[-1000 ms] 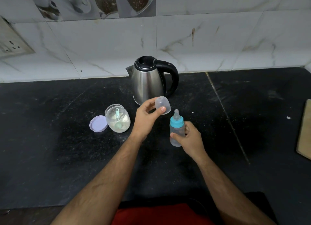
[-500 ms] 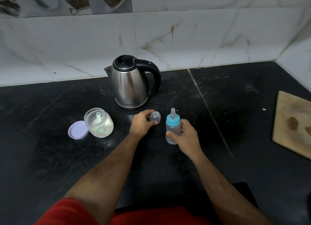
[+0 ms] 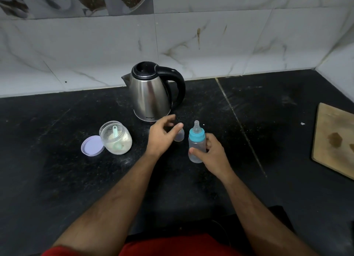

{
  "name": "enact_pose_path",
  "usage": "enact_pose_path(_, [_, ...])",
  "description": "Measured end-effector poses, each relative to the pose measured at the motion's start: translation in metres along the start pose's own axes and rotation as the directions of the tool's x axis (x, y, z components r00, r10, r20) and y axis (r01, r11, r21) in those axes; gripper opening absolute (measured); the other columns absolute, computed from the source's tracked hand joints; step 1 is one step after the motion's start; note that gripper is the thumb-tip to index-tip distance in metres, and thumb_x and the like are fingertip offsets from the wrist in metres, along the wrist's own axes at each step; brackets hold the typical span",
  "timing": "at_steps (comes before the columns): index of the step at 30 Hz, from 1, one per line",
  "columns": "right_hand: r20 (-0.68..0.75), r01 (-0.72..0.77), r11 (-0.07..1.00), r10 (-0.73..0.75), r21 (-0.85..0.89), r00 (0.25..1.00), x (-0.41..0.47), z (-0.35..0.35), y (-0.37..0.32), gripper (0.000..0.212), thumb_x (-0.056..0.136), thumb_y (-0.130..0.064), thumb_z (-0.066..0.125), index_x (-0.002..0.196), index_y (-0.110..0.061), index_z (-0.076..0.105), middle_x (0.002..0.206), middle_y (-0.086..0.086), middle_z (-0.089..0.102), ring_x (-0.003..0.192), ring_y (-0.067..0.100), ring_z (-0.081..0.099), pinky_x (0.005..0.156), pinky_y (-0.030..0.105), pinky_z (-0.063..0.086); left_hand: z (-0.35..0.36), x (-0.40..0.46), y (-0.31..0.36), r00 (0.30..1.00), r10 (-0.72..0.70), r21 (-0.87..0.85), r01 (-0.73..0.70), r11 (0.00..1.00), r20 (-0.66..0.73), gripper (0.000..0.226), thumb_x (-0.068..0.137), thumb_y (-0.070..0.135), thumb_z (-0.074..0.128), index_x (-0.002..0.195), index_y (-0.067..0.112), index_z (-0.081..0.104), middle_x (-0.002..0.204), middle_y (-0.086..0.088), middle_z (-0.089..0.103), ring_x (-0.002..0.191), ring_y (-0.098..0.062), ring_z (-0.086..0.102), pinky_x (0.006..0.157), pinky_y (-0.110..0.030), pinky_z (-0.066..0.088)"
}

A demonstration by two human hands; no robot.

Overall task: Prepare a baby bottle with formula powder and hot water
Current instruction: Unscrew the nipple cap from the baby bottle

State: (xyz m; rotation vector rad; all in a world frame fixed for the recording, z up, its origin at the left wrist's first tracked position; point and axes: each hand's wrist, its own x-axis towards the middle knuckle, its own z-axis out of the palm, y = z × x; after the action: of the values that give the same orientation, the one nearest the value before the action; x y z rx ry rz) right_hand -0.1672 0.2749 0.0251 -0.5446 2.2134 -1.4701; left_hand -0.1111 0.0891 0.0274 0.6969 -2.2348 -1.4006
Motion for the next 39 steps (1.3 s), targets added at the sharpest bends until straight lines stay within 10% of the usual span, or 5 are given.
enact_pose_path(9, [0.447,-0.057,0.916,-0.139,0.397,0.884,-0.007,0.008,-0.038,0.047,0.08,-0.025,0.075,0.125,-0.015,0.063,0.117,0.009,0.071,0.113,0.025,0.066,0.091,0.032,0.053,-0.038,-0.016,0.054,0.759,0.11,-0.354,0.166,0.92,0.642,0.082,0.064,0.065,0.079,0.127,0.016,0.063,0.141,-0.004,0.059,0.134,-0.019,0.052,0.11,-0.038,0.045])
enact_pose_path(13, [0.526,0.001,0.947,-0.18,0.322,0.832,-0.01,0.017,-0.049,0.032,0.082,-0.035,0.073,0.114,-0.031,0.068,0.113,0.008,0.073,0.11,0.023,0.067,0.093,0.033,0.054,-0.04,-0.016,0.056,0.801,0.125,-0.477,0.215,0.852,0.586,0.011,0.078,0.03,0.072,0.086,0.024,0.075,0.118,-0.01,0.073,0.132,-0.018,0.055,0.114,-0.047,0.039])
enact_pose_path(17, [0.477,0.109,0.963,-0.218,0.246,0.851,-0.01,0.025,-0.056,0.019,0.085,-0.036,0.066,0.104,-0.037,0.066,0.095,0.013,0.069,0.081,0.023,0.066,0.065,0.035,0.052,-0.038,-0.021,0.056,0.858,0.079,-0.564,0.262,0.783,0.508,0.003,0.076,0.024,0.07,0.078,0.024,0.072,0.1,-0.009,0.076,0.123,-0.025,0.063,0.103,-0.046,0.049])
enact_pose_path(29, [0.156,0.212,0.956,-0.181,-0.205,0.971,-0.01,0.044,-0.058,0.06,0.071,-0.053,0.063,0.119,-0.018,0.056,0.098,-0.002,0.068,0.086,0.013,0.067,0.077,0.044,0.058,-0.032,-0.026,0.059,0.971,-0.055,-0.524,0.173,0.834,0.233,0.013,0.073,0.02,0.064,0.067,0.028,0.072,0.083,-0.002,0.075,0.098,-0.016,0.071,0.095,-0.04,0.055])
enact_pose_path(39, [0.304,0.183,0.982,-0.186,0.039,0.934,-0.001,0.039,-0.056,0.046,0.084,-0.033,0.07,0.123,-0.015,0.056,0.117,0.009,0.063,0.1,0.011,0.066,0.086,0.036,0.057,-0.048,-0.029,0.047,0.938,0.005,-0.565,0.204,0.8,0.346,0.049,0.087,0.031,0.065,0.133,0.014,0.056,0.132,-0.001,0.066,0.126,-0.014,0.059,0.107,-0.032,0.047])
